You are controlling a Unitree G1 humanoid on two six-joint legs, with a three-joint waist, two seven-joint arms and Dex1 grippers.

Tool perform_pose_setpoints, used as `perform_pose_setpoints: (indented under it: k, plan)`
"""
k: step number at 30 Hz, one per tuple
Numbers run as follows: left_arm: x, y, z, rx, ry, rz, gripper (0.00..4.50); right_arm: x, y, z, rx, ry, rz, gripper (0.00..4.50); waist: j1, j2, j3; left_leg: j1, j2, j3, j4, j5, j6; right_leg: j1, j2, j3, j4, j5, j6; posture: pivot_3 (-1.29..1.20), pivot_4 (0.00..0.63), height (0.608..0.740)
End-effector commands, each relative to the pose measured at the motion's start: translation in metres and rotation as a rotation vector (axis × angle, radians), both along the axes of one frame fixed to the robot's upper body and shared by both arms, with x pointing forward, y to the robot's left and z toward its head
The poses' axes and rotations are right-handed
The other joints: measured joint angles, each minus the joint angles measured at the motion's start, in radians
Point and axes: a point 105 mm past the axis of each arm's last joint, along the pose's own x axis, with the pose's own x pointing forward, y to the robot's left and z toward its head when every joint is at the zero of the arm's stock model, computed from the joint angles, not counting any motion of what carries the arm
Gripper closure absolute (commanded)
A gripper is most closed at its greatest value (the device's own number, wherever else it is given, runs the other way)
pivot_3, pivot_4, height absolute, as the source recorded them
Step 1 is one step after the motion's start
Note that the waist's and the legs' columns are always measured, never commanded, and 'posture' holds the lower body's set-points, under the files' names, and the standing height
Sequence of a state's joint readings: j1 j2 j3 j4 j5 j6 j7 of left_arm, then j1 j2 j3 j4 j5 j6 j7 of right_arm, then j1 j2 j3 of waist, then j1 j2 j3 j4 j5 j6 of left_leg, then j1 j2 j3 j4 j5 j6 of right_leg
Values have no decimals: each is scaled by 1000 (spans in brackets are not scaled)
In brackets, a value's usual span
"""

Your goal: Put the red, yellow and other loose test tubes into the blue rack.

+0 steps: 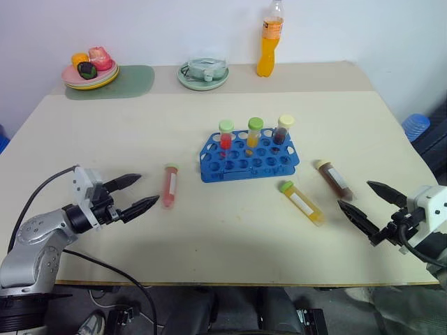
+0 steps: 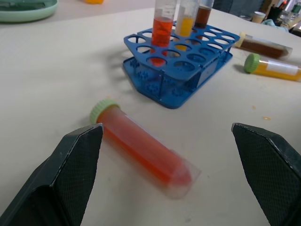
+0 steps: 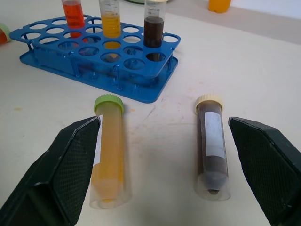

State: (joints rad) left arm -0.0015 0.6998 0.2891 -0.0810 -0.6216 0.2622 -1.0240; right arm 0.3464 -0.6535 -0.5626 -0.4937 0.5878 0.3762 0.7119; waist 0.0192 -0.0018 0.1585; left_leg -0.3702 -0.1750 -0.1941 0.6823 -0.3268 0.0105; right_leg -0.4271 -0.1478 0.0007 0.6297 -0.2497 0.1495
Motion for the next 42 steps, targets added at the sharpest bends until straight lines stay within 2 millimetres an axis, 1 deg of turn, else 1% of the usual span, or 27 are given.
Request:
perform_pose_setpoints:
  k: [1, 7, 12, 17, 19, 23, 24, 28, 31, 33, 36, 39, 42]
  plan:
    - [-2, 0, 4, 11, -4, -10, 21, -4, 3, 15, -23, -47, 12, 0, 0, 0, 0, 0, 0, 0, 0, 0, 0, 0, 0, 0, 0, 0, 0, 0, 150, 740]
    - [-1, -5, 5, -16, -14, -44, 21, -6, 9, 14, -21, -35, 17, 0, 0, 0, 0, 0, 0, 0, 0, 0, 0, 0, 0, 0, 0, 0, 0, 0, 150, 740]
    - [0, -7, 4, -12, -20, -61, 21, -6, 9, 14, -23, -35, 12, 0, -1, 0, 0, 0, 0, 0, 0, 0, 0, 0, 0, 0, 0, 0, 0, 0, 150, 740]
    - [5, -9, 3, -26, -16, -85, 21, -1, 7, 12, -20, -40, 2, 0, -1, 0, 0, 0, 0, 0, 0, 0, 0, 0, 0, 0, 0, 0, 0, 0, 150, 740]
    - [4, -12, 1, 1, -20, -119, 21, 2, 6, 11, -17, -48, -6, 0, -2, 0, 0, 0, 0, 0, 0, 0, 0, 0, 0, 0, 0, 0, 0, 0, 150, 740]
    - [8, -16, 4, -8, -49, -155, 21, 8, 7, 5, -33, -25, -31, 0, -3, 0, 0, 0, 0, 0, 0, 0, 0, 0, 0, 0, 0, 0, 0, 0, 150, 740]
    - [7, -20, 5, -3, -63, -183, 21, 11, 6, 5, -39, -25, -43, 0, -2, 0, 0, 0, 0, 0, 0, 0, 0, 0, 0, 0, 0, 0, 0, 0, 150, 740]
    - [-1, -49, 15, -55, -114, -327, 21, 20, 3, 3, -58, 48, -76, 0, -2, 0, 0, 0, 0, 1, 0, 0, 0, 0, 0, 0, 0, 0, 0, 0, 150, 740]
    - [-11, -63, 12, -4, -103, -460, 21, 27, -5, 2, -106, 143, -144, 0, -4, 0, 0, 0, 0, 1, 0, 0, 0, 0, -1, 0, 0, 0, 0, 0, 150, 740]
    - [-14, -67, 8, 60, -99, -526, 21, 35, -9, 0, -120, 202, -183, 0, -4, 0, 0, 0, 1, 1, 0, 0, 0, -1, -1, 0, 0, 0, 0, 0, 150, 740]
    - [-9, -74, 9, 87, -118, -554, 21, 49, -5, 2, -114, 272, -155, 0, -5, 0, 0, 0, 1, 2, 0, 0, 0, -1, -1, 0, 0, 0, 0, 0, 150, 740]
    - [-8, -79, 9, 111, -125, -592, 21, 67, -5, 7, -109, 292, -152, 0, -5, 0, 0, -1, 1, 2, 0, 0, 0, -1, -1, 0, -1, 0, 0, 0, 150, 740]
    - [-7, -86, 10, 126, -137, -621, 21, 83, -4, 6, -125, 325, -148, 0, -5, 0, 0, -2, 1, 2, 0, 0, 0, -2, -2, 0, -1, 0, 0, 0, 150, 740]
